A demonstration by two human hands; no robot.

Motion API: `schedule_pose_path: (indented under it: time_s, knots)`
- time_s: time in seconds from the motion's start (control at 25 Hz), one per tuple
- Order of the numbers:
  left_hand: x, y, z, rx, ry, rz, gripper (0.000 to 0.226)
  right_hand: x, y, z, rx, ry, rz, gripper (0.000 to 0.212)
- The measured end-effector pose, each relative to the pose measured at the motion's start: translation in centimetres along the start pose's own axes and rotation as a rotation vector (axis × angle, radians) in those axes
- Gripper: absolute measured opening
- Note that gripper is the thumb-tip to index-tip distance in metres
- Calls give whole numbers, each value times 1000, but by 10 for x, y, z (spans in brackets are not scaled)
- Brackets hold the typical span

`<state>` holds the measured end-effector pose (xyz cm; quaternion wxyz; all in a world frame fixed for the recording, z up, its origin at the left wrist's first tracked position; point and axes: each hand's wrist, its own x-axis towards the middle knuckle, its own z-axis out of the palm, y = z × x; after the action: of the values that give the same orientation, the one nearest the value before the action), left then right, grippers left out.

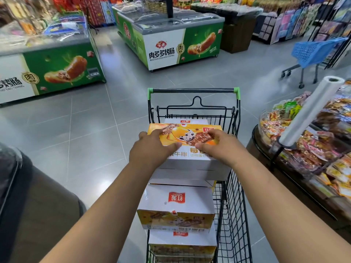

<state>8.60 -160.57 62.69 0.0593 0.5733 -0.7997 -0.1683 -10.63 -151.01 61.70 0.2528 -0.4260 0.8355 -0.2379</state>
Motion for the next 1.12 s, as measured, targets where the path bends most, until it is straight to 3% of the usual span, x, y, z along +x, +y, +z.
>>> schedule_pose_path:
  time_s: [0.36, 0.56, 0.72, 1.12]
  knots:
    - [-22, 9, -18, 27, 98, 141, 77, -35, -3, -6, 28, 156, -28, 87]
    - [-59, 38, -10, -17, 121, 389, 72, -79, 14, -22, -33, 301, 17, 91]
    - [-96, 80, 4, -154, 20, 566, 68, -132, 57, -40, -27, 404, 118, 96]
    - [-252, 225, 70, -159, -115, 927, 74, -326, 210, -128, 84, 676, 307, 92]
